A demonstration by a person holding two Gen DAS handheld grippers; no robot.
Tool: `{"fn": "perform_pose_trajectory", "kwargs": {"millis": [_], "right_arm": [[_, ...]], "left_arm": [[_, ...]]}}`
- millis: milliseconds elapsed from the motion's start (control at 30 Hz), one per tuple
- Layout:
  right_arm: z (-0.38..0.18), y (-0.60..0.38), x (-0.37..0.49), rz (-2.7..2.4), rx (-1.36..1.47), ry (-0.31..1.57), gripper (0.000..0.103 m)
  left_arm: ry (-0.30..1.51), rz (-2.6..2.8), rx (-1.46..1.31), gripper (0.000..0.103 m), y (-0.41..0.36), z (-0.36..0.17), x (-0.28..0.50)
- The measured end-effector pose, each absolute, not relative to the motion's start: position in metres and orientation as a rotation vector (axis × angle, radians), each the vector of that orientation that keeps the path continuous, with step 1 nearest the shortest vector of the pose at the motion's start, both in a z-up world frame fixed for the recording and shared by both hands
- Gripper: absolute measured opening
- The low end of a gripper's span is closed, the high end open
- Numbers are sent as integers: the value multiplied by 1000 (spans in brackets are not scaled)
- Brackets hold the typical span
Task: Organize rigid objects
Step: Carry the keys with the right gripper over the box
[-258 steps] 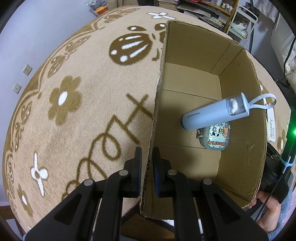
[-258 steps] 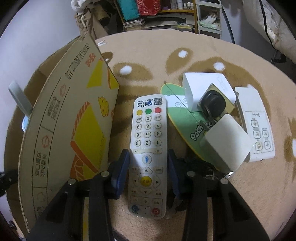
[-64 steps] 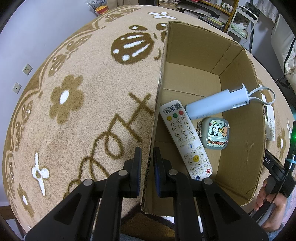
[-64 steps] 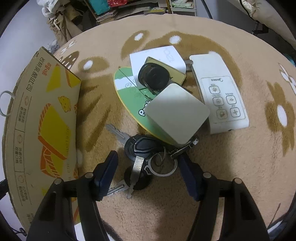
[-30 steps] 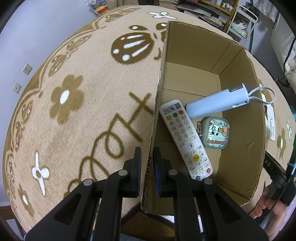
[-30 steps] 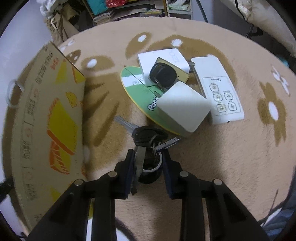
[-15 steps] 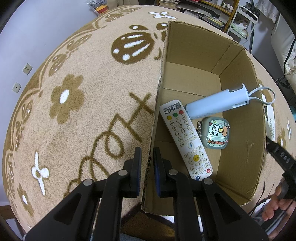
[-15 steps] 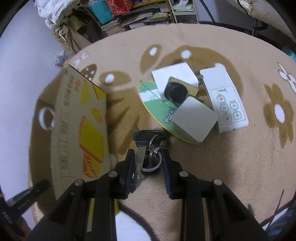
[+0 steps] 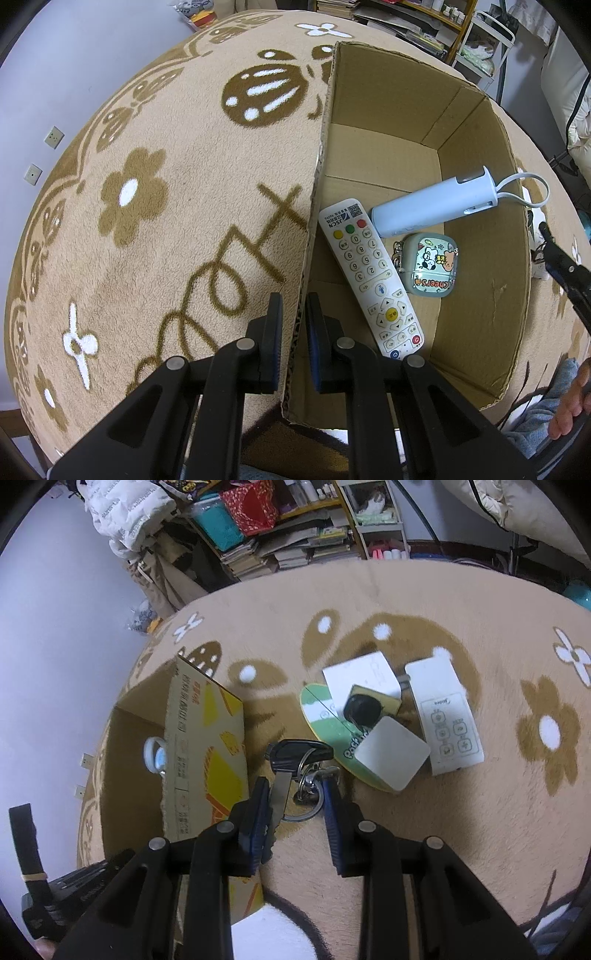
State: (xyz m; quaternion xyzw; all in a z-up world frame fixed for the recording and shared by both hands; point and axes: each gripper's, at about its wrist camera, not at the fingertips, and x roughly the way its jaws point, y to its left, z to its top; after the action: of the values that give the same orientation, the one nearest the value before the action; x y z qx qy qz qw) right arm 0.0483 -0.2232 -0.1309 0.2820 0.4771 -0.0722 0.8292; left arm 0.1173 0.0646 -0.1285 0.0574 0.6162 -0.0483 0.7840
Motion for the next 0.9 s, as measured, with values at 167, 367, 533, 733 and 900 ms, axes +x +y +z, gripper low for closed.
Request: {"fn": "perform_pose_trajectory", "kwargs": {"millis": [167, 367, 533, 733, 900], "right_arm": [[-119, -221, 51, -127, 600, 973, 31], [-98, -217, 50, -101, 592, 909, 31], [-76, -209, 49, -65, 568, 847, 31], [-65, -196, 50, -36, 540, 830, 31], [-54, -185, 50, 4, 517, 788, 31]], "left_arm": [[1328, -103, 133, 13, 63, -129, 117], [1330, -105, 126, 13, 63, -129, 118], [1329, -105, 125, 12, 63, -129, 118], [1326, -112, 139, 9, 61, -129, 117], [1332, -117, 131, 9, 63, -129, 116]]}}
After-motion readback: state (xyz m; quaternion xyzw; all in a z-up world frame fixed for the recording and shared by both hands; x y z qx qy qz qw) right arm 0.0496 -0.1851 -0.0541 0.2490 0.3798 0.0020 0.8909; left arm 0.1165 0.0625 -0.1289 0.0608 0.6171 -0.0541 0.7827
